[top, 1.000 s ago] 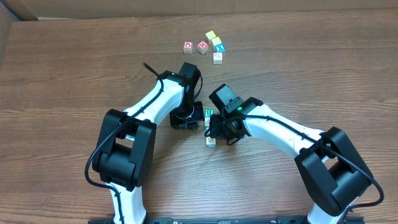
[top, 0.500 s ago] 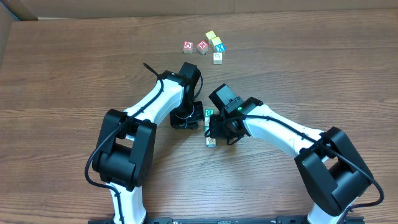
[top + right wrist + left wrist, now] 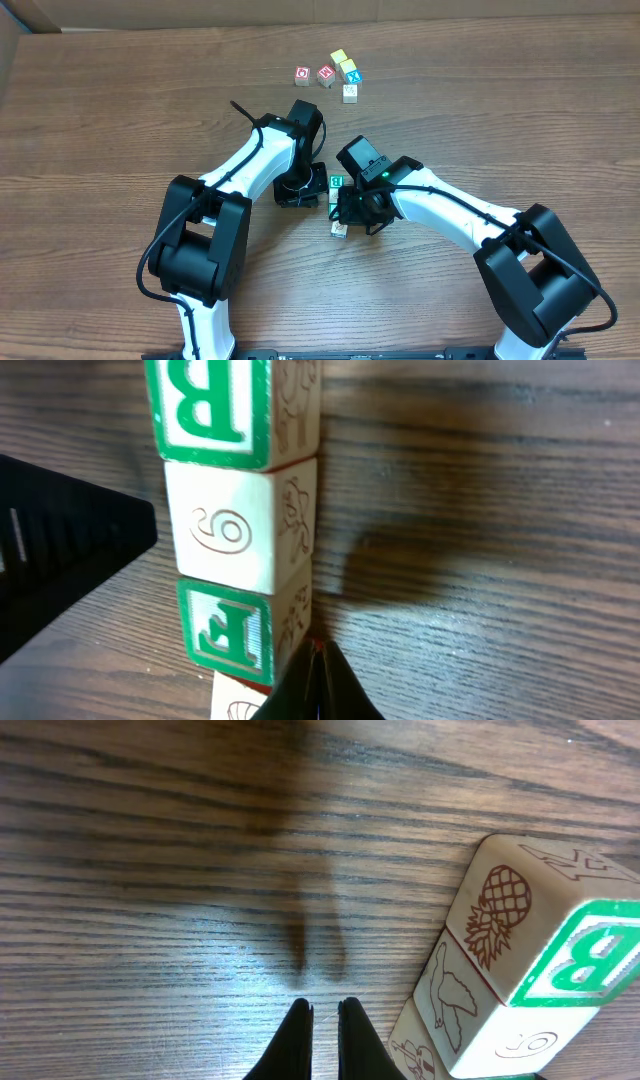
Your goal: Flip 5 blocks
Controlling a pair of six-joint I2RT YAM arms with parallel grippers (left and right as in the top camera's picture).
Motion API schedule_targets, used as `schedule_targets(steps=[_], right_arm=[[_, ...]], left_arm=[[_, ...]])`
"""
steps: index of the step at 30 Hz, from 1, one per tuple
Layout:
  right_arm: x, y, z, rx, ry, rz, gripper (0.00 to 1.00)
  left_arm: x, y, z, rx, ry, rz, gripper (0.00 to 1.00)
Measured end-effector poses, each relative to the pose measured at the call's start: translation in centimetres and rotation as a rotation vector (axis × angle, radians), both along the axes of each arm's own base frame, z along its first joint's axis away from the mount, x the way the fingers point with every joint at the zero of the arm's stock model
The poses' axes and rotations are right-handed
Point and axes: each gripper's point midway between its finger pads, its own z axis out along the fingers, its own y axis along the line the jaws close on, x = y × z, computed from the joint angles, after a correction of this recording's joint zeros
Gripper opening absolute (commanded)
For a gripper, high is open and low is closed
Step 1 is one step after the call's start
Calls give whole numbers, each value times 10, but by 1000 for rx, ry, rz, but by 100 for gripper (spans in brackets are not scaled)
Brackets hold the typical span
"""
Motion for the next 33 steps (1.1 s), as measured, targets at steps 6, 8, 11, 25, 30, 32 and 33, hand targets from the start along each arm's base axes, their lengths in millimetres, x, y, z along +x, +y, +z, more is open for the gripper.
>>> schedule_targets(steps=[6, 8, 11, 25, 30, 32, 33], right_arm=[[-2, -5, -2, -23, 11, -21, 4], [-1, -6, -2, -28, 9, -27, 4], [-1, -9, -3, -48, 5, -36, 4], [-28, -17, -4, -69, 153, -114, 4], [-26, -13, -3, -48, 158, -131, 4], [-24, -11, -3, -38, 152, -135, 4], [-23, -10, -3, -33, 147, -136, 4]], left_arm=[[0, 0, 0, 0, 0, 0, 4], [0, 0, 0, 0, 0, 0, 4], [0, 0, 0, 1, -1, 0, 4], [0, 0, 0, 3, -2, 0, 4], [0, 0, 0, 3, -2, 0, 4], [1, 0, 0, 2, -3, 0, 4], [1, 0, 0, 2, -3, 0, 4]])
